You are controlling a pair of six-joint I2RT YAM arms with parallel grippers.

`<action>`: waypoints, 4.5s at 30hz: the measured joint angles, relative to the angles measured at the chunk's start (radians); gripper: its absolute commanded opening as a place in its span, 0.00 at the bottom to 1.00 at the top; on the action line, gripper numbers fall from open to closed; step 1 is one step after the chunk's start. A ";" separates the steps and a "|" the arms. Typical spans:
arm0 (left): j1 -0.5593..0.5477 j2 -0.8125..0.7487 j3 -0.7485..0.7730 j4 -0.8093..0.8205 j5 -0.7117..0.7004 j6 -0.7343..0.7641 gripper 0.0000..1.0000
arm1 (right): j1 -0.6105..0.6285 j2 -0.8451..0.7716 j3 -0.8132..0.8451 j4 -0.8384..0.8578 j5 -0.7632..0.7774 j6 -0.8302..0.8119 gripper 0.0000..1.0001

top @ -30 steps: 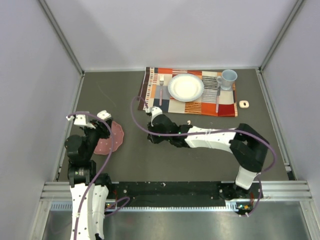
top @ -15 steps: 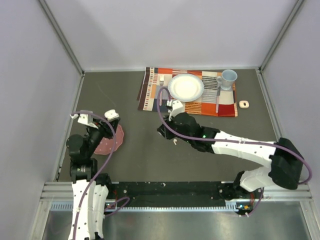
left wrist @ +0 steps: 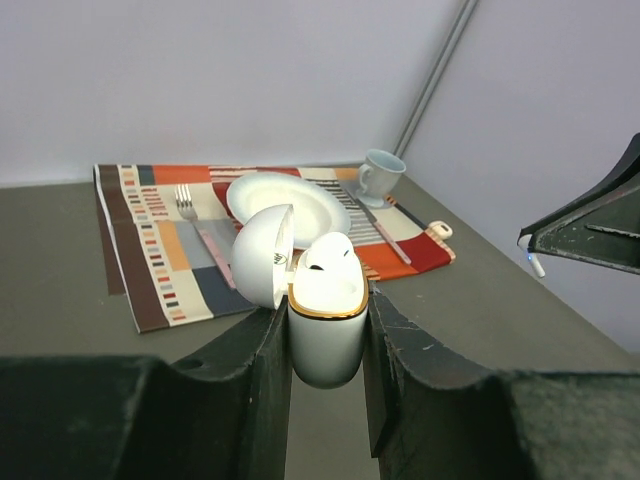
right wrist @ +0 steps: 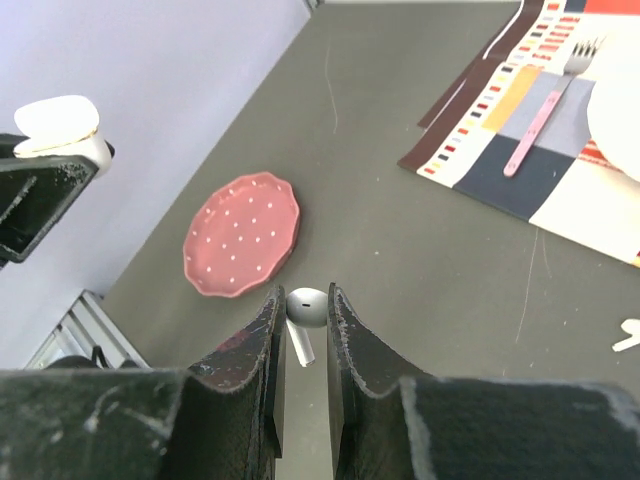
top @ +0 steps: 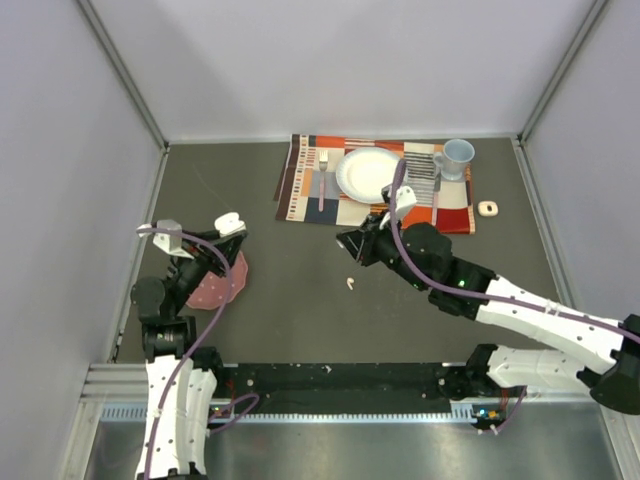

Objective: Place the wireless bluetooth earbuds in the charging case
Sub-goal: Insert the left earbud into the left side groove of the charging case.

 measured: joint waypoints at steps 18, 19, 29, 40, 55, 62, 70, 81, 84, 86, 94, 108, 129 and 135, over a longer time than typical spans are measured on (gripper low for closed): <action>-0.081 0.173 0.000 0.346 -0.047 -0.175 0.00 | -0.018 -0.030 0.278 -0.008 0.065 -0.016 0.05; -0.101 0.179 0.000 0.352 -0.056 -0.175 0.00 | -0.018 -0.038 0.276 -0.002 0.066 -0.006 0.05; -0.377 0.188 -0.058 0.397 -0.170 -0.116 0.00 | -0.019 -0.153 0.096 -0.017 0.104 0.061 0.05; -0.455 0.248 -0.109 0.498 -0.190 -0.116 0.00 | -0.019 -0.223 0.066 0.045 0.107 0.061 0.05; -0.554 0.369 -0.159 0.758 -0.160 -0.092 0.00 | -0.019 -0.162 -0.146 0.351 0.043 0.056 0.05; -0.620 0.422 -0.174 0.817 -0.194 -0.023 0.00 | 0.006 -0.161 -0.203 0.489 0.025 0.019 0.04; -0.725 0.515 -0.176 0.917 -0.241 0.095 0.00 | 0.088 -0.112 -0.225 0.671 0.014 -0.045 0.04; -0.808 0.584 -0.181 0.958 -0.312 0.193 0.00 | 0.140 -0.010 -0.229 0.818 0.003 -0.119 0.03; -0.818 0.581 -0.182 0.962 -0.326 0.209 0.00 | 0.145 0.010 -0.229 0.840 0.004 -0.122 0.03; -0.822 0.578 -0.182 0.965 -0.335 0.221 0.00 | 0.148 0.021 -0.229 0.841 0.004 -0.122 0.03; -0.839 0.559 -0.191 0.969 -0.359 0.255 0.00 | 0.151 0.067 -0.229 0.841 -0.002 -0.121 0.03; -0.844 0.552 -0.197 0.969 -0.386 0.274 0.00 | 0.152 0.121 -0.214 0.834 -0.044 -0.120 0.03; -0.843 0.496 -0.213 0.957 -0.416 0.284 0.00 | 0.166 0.192 -0.162 0.848 -0.049 -0.123 0.02; -0.843 0.470 -0.224 0.947 -0.432 0.290 0.00 | 0.171 0.206 -0.161 0.868 -0.049 -0.124 0.02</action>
